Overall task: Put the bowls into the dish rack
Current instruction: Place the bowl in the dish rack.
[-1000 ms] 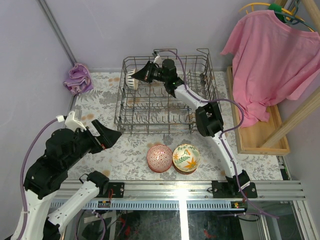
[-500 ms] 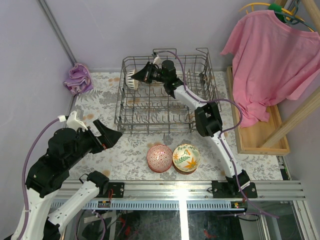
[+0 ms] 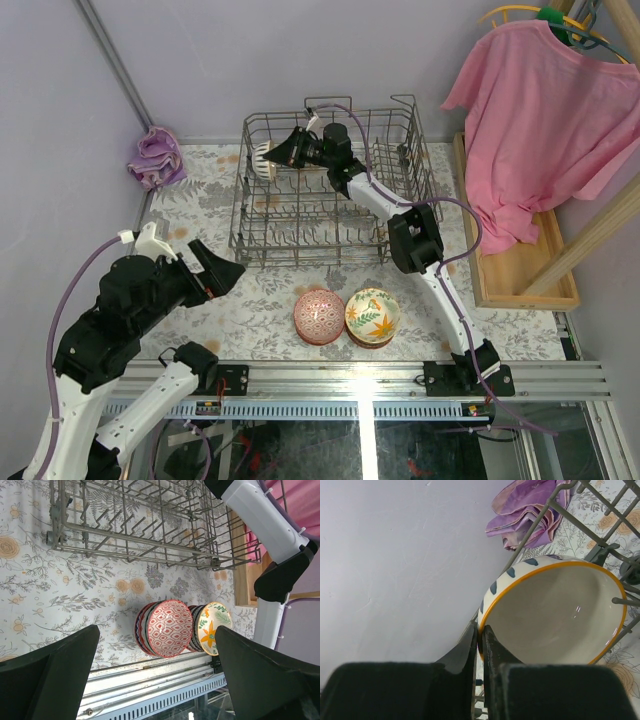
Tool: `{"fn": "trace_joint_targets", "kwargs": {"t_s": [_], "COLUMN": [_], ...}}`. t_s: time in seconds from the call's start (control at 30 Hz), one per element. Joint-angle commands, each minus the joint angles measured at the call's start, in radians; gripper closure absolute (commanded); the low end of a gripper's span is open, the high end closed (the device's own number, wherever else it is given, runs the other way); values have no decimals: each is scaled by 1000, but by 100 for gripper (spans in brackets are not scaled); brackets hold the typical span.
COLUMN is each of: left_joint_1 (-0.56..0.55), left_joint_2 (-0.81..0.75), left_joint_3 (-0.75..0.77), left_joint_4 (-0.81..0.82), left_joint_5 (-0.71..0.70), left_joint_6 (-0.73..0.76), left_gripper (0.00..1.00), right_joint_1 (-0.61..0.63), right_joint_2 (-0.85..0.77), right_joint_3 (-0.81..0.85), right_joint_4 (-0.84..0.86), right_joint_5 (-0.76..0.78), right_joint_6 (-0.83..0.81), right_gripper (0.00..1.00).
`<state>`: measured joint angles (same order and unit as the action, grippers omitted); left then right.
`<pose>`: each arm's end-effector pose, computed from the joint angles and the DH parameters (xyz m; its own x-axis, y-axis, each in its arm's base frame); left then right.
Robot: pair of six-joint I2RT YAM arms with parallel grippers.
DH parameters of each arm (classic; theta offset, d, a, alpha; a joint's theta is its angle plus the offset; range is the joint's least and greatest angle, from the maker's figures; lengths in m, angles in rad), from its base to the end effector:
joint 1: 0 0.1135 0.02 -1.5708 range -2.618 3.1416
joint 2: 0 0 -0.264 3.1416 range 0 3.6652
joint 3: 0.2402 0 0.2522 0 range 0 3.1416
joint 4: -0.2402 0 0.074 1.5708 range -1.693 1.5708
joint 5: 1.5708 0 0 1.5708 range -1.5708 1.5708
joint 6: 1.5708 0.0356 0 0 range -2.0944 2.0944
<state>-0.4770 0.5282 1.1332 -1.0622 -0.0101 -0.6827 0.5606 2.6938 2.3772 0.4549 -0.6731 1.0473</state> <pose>0.0514 -0.0262 0.3868 -0.5888 -0.4058 -0.6990 0.1026 0.8203 -0.5626 0.5051 0.3433 0.2226 -0.7546 0.3258 -0.5696 -0.5704 0.1034 0.8148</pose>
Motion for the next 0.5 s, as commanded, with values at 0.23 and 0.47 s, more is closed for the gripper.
{"fn": "trace_joint_targets", "kwargs": {"t_s": [0.23,0.47], "left_joint_1": [-3,-4], "left_joint_2": [12,11], "left_joint_3": [-2,-1], "left_joint_4": [48,50], "left_joint_5": [-4,-6], "left_joint_6": [24,22], "left_gripper": [0,0], "right_joint_1": [18,18], "right_joint_2": [-33,-53], "right_joint_3": [-39,-54], "right_joint_4": [19,-6], "right_joint_5": [-46,-43], "right_joint_6": [-31,-54], "right_gripper": [79,66]}}
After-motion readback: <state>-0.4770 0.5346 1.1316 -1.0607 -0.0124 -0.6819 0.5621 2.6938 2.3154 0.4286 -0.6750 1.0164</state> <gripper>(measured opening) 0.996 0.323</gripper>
